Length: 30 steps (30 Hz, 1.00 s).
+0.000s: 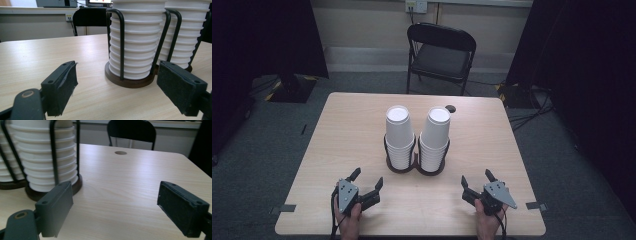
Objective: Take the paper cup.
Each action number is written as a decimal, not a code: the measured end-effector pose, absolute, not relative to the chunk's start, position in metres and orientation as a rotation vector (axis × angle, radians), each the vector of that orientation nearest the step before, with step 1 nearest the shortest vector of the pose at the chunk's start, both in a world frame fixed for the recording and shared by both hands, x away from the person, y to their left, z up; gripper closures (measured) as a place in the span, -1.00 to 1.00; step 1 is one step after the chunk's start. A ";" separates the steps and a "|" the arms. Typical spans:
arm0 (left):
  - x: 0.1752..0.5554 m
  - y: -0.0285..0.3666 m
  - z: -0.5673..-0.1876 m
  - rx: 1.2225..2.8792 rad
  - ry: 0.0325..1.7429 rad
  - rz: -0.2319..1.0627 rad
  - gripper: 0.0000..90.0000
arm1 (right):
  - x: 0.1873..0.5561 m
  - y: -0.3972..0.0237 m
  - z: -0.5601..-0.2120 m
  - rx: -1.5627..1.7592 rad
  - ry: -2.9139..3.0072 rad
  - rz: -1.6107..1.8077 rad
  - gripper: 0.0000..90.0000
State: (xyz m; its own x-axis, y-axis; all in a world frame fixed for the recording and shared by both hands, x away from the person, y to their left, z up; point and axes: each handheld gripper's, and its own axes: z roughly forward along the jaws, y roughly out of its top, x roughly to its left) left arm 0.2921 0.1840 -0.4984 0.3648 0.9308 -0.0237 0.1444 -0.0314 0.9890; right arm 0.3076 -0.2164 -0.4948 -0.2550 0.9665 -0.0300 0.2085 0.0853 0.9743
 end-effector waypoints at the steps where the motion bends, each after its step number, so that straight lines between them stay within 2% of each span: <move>1: 0.292 0.184 -0.498 1.481 1.025 0.858 -0.64 | 0.308 -0.216 -0.495 1.211 1.570 1.221 -0.72; 21: 0.292 0.184 -0.498 1.477 1.026 0.865 -0.65 | 0.308 -0.213 -0.489 1.225 1.593 1.292 -0.68; 30: 0.292 0.184 -0.498 1.470 1.031 0.867 -0.65 | 0.314 -0.203 -0.469 1.157 1.630 1.358 -0.53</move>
State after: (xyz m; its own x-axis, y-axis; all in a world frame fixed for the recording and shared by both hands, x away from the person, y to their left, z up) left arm 0.2917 0.1837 -0.4984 0.3565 0.9341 -0.0193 0.1416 -0.0336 0.9893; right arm 0.3138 -0.2033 -0.4693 -0.3479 0.9372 0.0234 0.1920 0.0468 0.9803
